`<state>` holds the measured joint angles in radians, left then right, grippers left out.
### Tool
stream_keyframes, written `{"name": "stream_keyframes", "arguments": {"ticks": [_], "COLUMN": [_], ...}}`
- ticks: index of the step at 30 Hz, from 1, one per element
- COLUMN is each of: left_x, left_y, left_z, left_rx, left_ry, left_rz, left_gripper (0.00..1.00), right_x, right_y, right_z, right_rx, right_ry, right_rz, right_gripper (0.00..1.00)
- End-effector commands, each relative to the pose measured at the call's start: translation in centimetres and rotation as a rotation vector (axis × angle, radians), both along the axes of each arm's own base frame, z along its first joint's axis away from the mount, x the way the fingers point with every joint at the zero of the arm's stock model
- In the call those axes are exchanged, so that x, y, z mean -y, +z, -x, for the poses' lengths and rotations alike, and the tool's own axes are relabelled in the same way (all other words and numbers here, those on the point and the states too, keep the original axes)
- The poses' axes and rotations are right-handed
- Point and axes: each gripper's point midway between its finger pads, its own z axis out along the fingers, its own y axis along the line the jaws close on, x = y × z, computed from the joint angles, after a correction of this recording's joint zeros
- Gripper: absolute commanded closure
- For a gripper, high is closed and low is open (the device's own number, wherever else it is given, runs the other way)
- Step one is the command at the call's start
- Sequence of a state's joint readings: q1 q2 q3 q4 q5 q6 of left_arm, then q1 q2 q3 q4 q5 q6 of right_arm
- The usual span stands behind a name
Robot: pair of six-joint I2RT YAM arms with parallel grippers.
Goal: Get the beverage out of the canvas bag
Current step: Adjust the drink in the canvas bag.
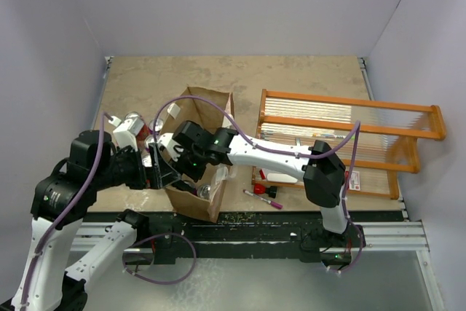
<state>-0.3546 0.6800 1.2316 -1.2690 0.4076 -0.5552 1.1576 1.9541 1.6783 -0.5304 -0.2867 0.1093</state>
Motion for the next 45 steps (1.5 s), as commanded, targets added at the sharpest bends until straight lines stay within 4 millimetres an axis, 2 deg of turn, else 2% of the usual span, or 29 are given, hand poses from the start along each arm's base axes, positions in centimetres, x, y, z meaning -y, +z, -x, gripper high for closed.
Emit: {"name": "stream_keyframes", "arguments": {"ticks": [1, 4, 9, 14, 17, 21, 24, 27, 35, 37, 45], "left_x": [-1.1, -1.4, -2.1, -2.3, -2.2, -2.0, -1.9, -2.0, -2.3, -2.4, -2.7], "left_y": [1.4, 1.3, 0.8, 0.1, -0.2, -0.2, -0.1, 0.2, 0.9, 0.9, 1.3], "left_z": [-0.2, -0.4, -0.4, -0.2, -0.1, 0.2, 0.4, 0.6, 1.5, 1.8, 2.6], "left_rx": [0.077, 0.081, 0.082, 0.061, 0.049, 0.041, 0.037, 0.038, 0.046, 0.044, 0.054], "left_ry": [0.013, 0.031, 0.064, 0.085, 0.084, 0.080, 0.074, 0.077, 0.079, 0.080, 0.081], "left_rz": [-0.054, -0.062, -0.092, -0.091, -0.088, -0.072, -0.064, -0.060, -0.056, -0.056, -0.049], "left_gripper": [0.01, 0.01, 0.01, 0.01, 0.01, 0.01, 0.01, 0.01, 0.01, 0.01, 0.01], "right_x": [-0.6, -0.5, 0.6, 2.5, 3.3, 2.7, 2.0, 1.6, 0.8, 0.8, 1.7], "right_y": [1.2, 0.5, -2.3, -4.5, -4.4, -3.6, -3.7, -3.9, -1.2, -0.4, 1.1], "right_z": [1.6, 2.2, 2.9, 0.8, -1.3, -1.9, -2.0, -1.9, -1.2, -1.7, -4.0], "right_rx": [-0.022, -0.041, -0.030, 0.076, 0.168, 0.199, 0.193, 0.173, 0.129, 0.152, 0.260], "right_ry": [0.062, 0.073, 0.069, -0.035, -0.128, -0.180, -0.199, -0.219, -0.260, -0.286, -0.356], "right_rz": [-0.006, 0.012, 0.115, 0.238, 0.278, 0.241, 0.213, 0.201, 0.082, 0.064, 0.066], "right_gripper": [0.00, 0.00, 0.00, 0.00, 0.02, 0.07, 0.15, 0.30, 0.67, 0.77, 0.97]}}
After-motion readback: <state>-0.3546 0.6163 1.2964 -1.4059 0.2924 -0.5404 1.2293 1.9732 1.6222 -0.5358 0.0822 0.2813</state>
